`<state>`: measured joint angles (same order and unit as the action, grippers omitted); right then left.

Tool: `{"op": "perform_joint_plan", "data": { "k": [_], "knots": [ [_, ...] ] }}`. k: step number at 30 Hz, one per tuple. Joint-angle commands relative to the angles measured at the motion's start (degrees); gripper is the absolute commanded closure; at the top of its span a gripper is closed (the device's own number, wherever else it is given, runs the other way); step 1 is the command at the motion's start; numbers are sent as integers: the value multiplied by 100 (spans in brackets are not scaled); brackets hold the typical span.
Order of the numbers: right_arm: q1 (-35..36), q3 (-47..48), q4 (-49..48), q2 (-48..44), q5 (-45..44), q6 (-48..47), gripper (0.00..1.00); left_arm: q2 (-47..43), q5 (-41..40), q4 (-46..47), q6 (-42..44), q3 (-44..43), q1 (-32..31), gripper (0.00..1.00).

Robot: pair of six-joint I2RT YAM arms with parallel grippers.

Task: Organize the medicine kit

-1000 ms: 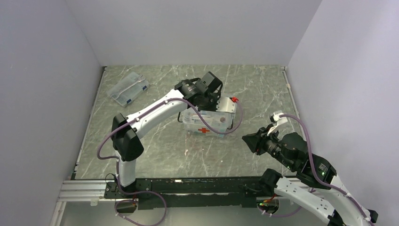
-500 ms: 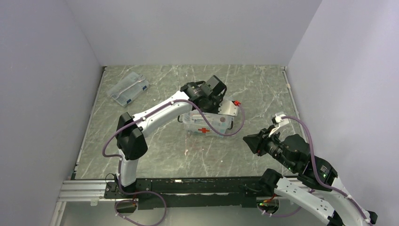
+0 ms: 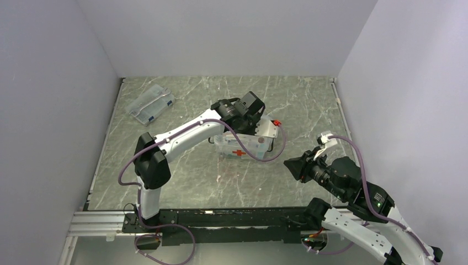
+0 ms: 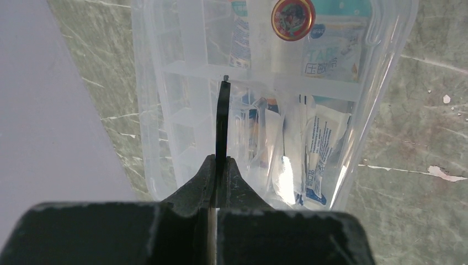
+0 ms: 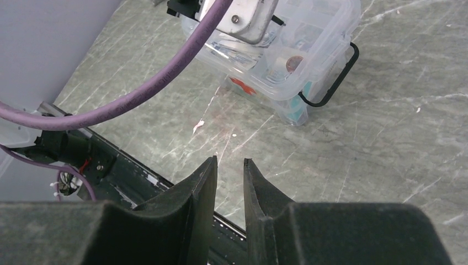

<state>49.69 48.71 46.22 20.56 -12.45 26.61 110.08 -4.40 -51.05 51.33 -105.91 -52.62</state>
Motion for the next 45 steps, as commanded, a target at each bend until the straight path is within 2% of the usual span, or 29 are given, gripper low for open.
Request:
{"op": "perform_joint_plan", "data": {
  "k": [1, 13, 27, 45],
  "knots": [
    [14, 1, -286, 102, 105, 43, 74, -312, -102, -73, -359, 26, 114, 100],
    [11, -35, -325, 107, 164, 82, 74, -233, -130, -334, -900, -61, 137, 100],
    [15, -55, -368, 202, 173, 118, 74, -66, -85, -203, -926, -51, 119, 100],
    [13, -83, -378, 217, 164, 99, 74, 165, -155, -186, -753, -500, 31, 100]
  ]
}}
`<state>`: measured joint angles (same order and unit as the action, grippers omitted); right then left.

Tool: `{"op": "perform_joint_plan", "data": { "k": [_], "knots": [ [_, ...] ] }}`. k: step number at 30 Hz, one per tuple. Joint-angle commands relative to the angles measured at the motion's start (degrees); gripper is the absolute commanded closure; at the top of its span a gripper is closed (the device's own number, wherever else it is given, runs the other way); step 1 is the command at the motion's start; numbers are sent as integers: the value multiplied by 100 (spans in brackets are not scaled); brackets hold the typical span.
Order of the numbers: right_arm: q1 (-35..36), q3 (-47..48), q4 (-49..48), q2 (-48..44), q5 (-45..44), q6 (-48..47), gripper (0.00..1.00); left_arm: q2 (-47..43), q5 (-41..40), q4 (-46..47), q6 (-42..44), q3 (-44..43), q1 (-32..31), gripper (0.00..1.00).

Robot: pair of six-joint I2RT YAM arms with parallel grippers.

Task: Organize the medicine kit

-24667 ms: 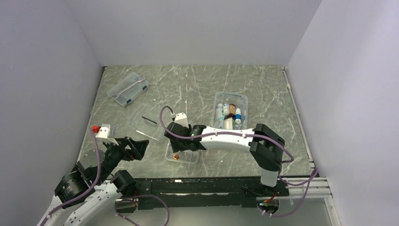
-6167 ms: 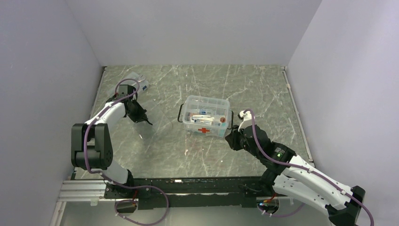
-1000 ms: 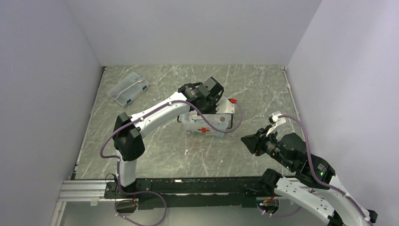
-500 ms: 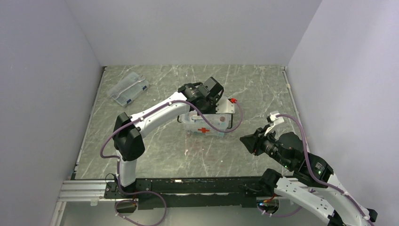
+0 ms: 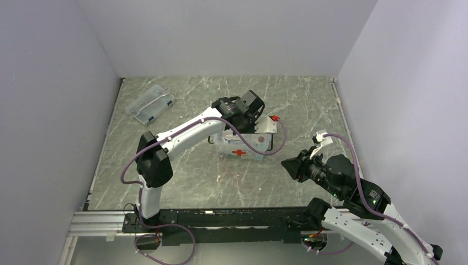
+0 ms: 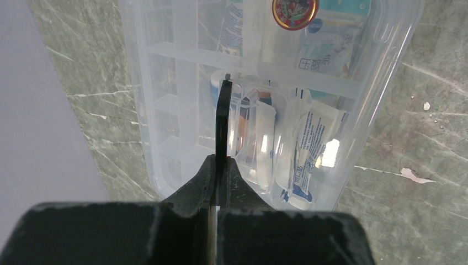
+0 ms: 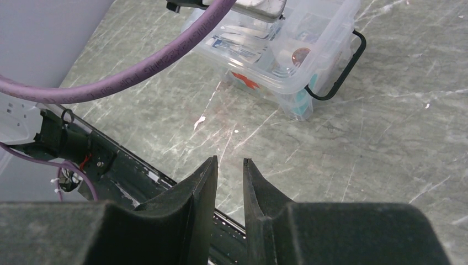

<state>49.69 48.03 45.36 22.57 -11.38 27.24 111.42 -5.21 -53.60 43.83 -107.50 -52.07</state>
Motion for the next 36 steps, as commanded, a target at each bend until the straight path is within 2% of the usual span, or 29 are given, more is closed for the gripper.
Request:
{"op": "perform_joint_plan", "data": {
  "k": [1, 12, 18, 36],
  "knots": [
    [14, -28, -292, -5, 45, 40, 74, 45, -57, 43, -18, -327, -22, 100],
    [13, -86, -230, -2, -72, 143, 70, 149, 99, 150, -235, 36, -52, 100],
    [18, -72, -247, 23, -85, 174, 66, 21, 19, 332, -399, 227, -25, 86],
    [14, -26, -261, 88, -137, 193, 56, -696, -224, 986, -411, 492, -14, 57]
  ]
}}
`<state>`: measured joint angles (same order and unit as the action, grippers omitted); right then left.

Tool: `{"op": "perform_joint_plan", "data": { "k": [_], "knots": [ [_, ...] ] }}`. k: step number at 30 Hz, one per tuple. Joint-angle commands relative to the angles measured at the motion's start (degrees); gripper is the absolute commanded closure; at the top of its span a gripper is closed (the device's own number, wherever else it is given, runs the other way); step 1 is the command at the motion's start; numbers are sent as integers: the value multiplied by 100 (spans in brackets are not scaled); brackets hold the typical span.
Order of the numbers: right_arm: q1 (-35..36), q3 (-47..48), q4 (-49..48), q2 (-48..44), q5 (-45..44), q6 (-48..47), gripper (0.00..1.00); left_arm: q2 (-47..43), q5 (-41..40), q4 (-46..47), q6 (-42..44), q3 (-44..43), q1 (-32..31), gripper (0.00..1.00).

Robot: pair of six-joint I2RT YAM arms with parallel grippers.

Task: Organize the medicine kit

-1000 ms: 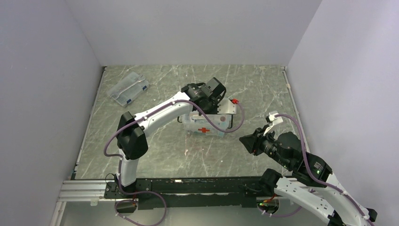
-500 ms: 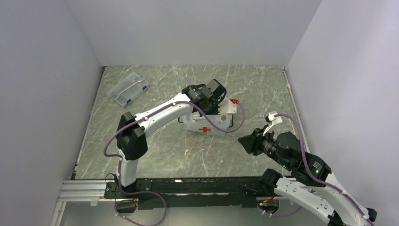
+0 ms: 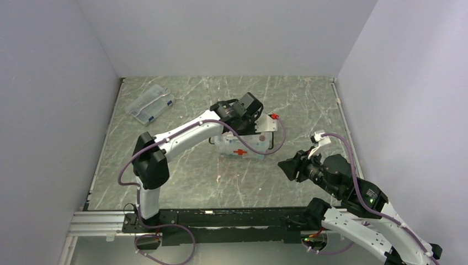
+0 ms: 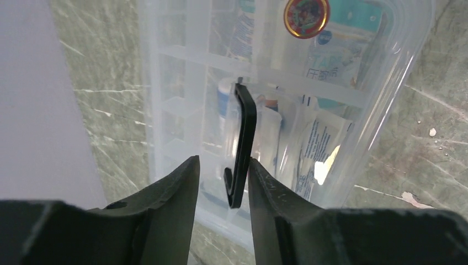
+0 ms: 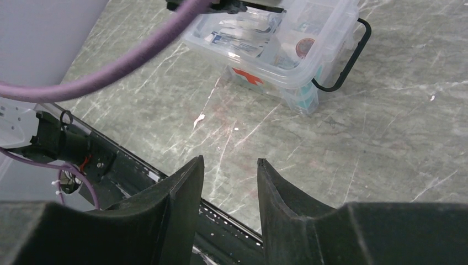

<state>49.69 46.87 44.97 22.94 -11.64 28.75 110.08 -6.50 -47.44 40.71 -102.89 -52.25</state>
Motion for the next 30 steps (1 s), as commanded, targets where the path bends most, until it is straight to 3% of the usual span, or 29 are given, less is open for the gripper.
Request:
{"op": "perform_joint_plan", "data": {
  "k": [1, 2, 3, 4, 13, 21, 25, 30],
  "knots": [
    [14, 93, -229, 57, -111, 38, 56, -621, -106, 418, -98, 41, 1, 55],
    [12, 98, -238, 60, -118, 48, 55, -692, -120, 460, -107, 50, 4, 43],
    [14, 102, -247, 61, -119, 46, 55, -751, -140, 501, -111, 54, -4, 6],
    [14, 109, -258, 69, -125, 43, 54, -819, -157, 544, -120, 58, 2, 1],
    [10, 211, -555, 369, -168, -102, 46, -1789, -584, 1464, -641, 655, 29, 1],
    [14, 486, -973, 1217, -287, -176, 46, -2395, -1274, 1794, -1834, 1083, 108, 1],
    [14, 600, -1288, 1637, -275, -172, 51, -2671, -1719, 1583, -2895, 1244, 293, 1],
    [12, 691, -1736, 2267, -252, -110, 69, -3240, -980, 1155, -4004, 1726, 951, 1]
  ]
}}
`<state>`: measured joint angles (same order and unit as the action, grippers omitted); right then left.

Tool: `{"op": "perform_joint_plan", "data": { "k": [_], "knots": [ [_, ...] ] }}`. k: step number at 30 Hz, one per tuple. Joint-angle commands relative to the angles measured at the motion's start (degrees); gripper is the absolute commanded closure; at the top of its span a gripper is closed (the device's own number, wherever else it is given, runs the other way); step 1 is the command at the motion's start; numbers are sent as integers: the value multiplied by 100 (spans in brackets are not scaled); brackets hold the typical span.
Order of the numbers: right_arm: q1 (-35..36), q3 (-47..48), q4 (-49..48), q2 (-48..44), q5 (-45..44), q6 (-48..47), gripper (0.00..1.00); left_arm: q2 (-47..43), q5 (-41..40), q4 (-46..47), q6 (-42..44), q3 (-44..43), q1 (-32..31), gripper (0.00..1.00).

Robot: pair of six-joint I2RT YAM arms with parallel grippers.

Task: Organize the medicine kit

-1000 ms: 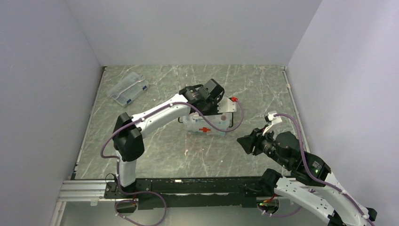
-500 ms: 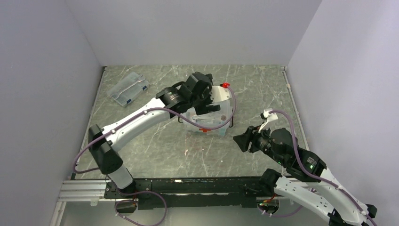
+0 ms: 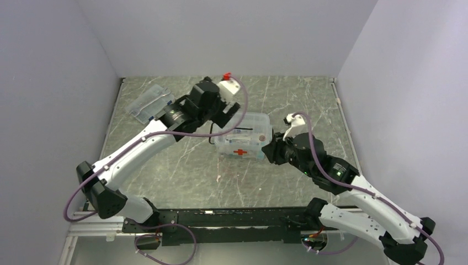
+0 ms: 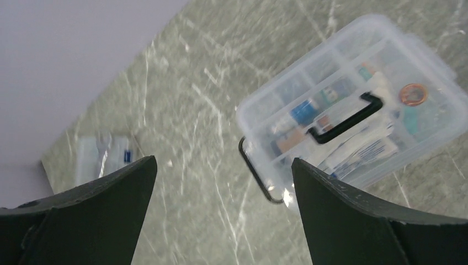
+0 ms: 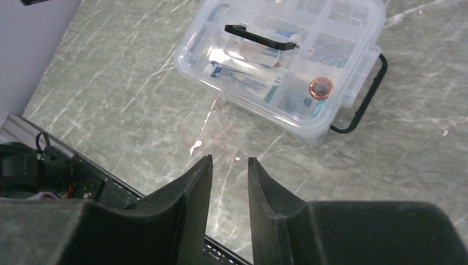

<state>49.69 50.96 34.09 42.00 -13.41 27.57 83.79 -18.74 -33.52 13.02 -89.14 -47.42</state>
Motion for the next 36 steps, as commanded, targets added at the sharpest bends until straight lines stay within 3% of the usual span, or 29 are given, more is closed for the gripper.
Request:
{"op": "perform_joint_plan", "data": {
  "k": [1, 6, 21, 36],
  "knots": [
    [14, 312, -735, 448, -107, 21, 74, -867, 368, -153, -1505, 666, 632, 1],
    [-3, 406, -1070, 914, -206, 7, 100, -1708, 835, 164, -2197, 1633, 1227, 1],
    [-329, 536, -1696, 2295, -284, 132, 100, -3548, 1226, 388, -2763, 3300, 2099, 1],
    [-701, 732, -2088, 3190, -148, 362, 100, -3857, 1605, 738, -2928, 3946, 2228, 1]
  ]
}}
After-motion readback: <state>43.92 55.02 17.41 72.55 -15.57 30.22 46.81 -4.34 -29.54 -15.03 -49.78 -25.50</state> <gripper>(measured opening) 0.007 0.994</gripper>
